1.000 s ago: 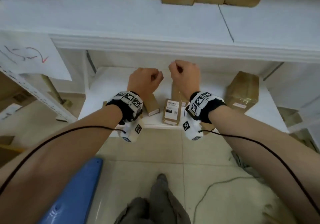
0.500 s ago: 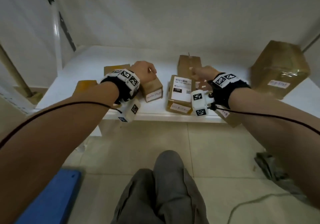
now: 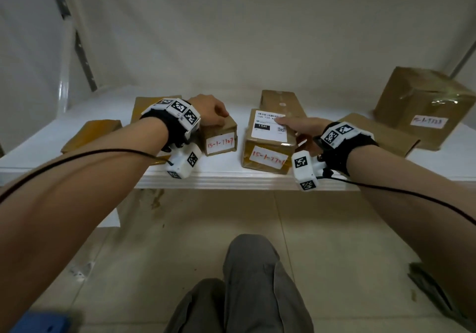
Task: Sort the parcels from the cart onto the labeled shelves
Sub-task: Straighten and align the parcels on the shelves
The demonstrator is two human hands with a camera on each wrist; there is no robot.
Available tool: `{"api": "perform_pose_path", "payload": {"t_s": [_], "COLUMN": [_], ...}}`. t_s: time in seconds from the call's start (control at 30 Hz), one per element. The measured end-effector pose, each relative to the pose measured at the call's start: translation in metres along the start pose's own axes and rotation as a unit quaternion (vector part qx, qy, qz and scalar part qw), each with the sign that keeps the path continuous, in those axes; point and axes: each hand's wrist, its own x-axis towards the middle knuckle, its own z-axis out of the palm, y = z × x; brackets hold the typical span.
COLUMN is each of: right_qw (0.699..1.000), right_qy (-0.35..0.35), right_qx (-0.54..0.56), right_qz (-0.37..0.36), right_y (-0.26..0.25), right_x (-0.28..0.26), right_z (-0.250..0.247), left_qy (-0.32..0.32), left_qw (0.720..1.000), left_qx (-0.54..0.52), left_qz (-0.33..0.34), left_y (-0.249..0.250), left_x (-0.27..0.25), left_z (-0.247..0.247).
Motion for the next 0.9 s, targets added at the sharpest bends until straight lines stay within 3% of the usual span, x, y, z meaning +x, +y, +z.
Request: {"api": "perform_pose_path", "payload": {"t_s": [0.27,0.37,0.5,0.63,0.9], "right_qw": [0.998,0.995,0.989,0.988,0.991], "right_qy": [0.044,0.046,0.034,-0.013,0.016], "right_qx": [0.039,0.076,0.117,0.112,0.058], "right_qz": [-0.019,-0.043,-0.083,-0.104,-0.123], "right_y": [0.002,-0.001,0.001,-0.003,-0.012], "right_x": [-0.002,0.001,0.005,0.010,0.053], "right_z": [0.011,0.017,0.023,0.030,0.046], "left_qy": [-0.060,0.004,0.068,0.011,-0.038], "left_qw": [0.994,0.996,0.988,0.977,0.973], "left_qx": [-0.087,-0.090,-0.027,-0.042,-0.103], "left_qz": [0.019,-0.014,-0.138,-0.209,-0.202], "left_y": [-0.010,-0.023,-0.061,-0.088,-0.099], "left_x": [-0.027,-0.033,-0.039,-0.051,-0.056], "left_z": [-0.020,-0.030,-0.037,-0.042,-0.040]}}
